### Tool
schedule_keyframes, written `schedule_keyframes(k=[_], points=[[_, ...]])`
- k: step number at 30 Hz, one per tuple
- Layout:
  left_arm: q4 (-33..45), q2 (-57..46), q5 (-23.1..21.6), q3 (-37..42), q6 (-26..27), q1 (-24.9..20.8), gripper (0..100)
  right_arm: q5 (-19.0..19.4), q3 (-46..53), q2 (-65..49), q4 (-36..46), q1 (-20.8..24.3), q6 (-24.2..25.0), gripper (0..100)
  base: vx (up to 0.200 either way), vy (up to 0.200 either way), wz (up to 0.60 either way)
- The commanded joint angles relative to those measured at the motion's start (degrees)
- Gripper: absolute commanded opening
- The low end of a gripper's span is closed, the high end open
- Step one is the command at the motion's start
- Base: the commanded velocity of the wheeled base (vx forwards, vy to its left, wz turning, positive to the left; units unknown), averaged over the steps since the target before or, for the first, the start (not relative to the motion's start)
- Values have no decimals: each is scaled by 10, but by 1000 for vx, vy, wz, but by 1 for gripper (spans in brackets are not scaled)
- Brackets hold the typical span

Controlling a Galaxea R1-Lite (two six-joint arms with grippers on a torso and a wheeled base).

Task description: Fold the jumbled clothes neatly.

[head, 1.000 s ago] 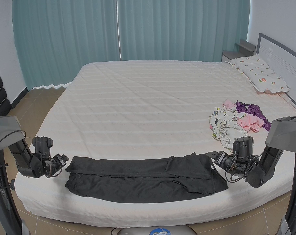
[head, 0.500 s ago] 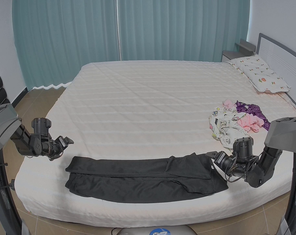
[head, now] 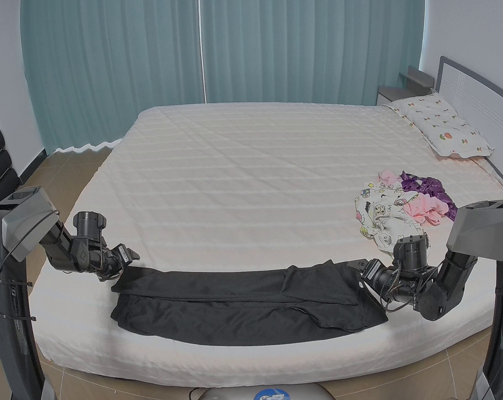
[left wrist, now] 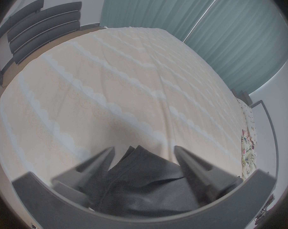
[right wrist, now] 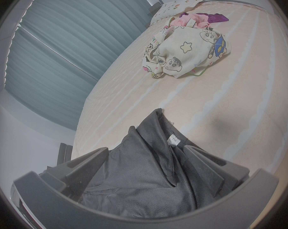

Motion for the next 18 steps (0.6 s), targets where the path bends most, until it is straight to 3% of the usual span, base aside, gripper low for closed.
schedule_keyframes(k=[1,6,18], points=[[0,7,15,-1,0,2,0,12,0,19,-6,0,29,100,0,0,0],[0,5,22,1,-2,5,0,15,10,19,-43,-5,33,100,0,0,0],[0,-9,51,7,-2,7,0,14,9,20,-45,-5,33,100,0,0,0]])
